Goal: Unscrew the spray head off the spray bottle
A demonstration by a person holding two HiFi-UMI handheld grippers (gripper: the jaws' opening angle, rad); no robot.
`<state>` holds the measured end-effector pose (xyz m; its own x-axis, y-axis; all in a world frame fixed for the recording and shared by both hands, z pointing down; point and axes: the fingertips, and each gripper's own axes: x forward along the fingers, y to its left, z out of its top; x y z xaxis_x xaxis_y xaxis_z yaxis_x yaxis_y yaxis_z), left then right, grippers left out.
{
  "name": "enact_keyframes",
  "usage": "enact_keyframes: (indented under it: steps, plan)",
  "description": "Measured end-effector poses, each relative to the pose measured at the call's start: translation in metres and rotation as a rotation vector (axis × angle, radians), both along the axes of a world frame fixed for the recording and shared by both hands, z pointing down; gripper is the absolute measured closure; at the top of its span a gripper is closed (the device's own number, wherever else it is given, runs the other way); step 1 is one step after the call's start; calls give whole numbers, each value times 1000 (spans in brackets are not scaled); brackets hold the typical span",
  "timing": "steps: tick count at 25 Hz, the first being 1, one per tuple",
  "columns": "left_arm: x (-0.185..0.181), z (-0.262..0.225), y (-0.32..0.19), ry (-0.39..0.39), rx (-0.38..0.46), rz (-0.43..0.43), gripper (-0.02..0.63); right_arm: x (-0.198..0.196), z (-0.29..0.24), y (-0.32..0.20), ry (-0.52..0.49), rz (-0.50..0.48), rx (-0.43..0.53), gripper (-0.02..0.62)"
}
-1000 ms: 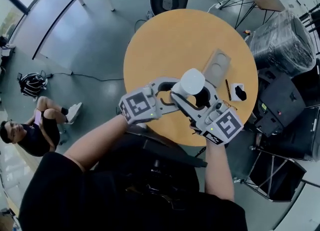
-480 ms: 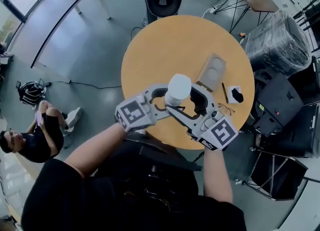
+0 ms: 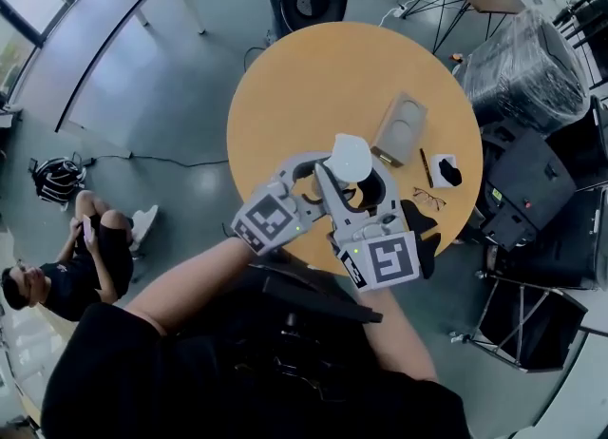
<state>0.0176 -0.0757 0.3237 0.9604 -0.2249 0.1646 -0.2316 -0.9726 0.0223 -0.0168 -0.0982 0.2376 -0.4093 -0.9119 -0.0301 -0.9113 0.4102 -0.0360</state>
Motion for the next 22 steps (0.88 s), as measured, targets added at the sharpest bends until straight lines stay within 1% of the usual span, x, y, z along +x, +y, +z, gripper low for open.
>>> enact_keyframes:
  steps: [1,2,4,7,10,12,14,15,17,20,22]
  plan:
    - [1,0,1,0,-3,11,303,1,0,0,-7,-16,-3,365]
    - [1,0,4,5,-8,30,304,1,0,2,-17,-52,-5,365]
    - [0,-1,12,21,-21,98,304,-4,-1,9,-53,-162,-10,365]
    - [2,-1,32,34,-35,267,303,-5,-1,27,-89,-359,-19,365]
    - [7,-2,55,43,-32,442,303,-1,-4,48,-108,-539,3,365]
    - [4,-6,65,54,-51,544,303,-3,-9,56,-135,-621,15,367]
    - [-2,-10,71,62,-71,619,302,-9,-13,61,-150,-673,32,367]
    - [-4,-11,73,64,-82,640,302,-11,-15,62,-159,-689,41,367]
    - [-8,-12,74,70,-93,651,302,-14,-20,63,-170,-698,56,367]
    - [-9,-7,69,75,-87,626,302,-14,-27,60,-160,-686,81,367]
    - [-9,-4,66,67,-78,604,302,-13,-32,57,-155,-680,73,367]
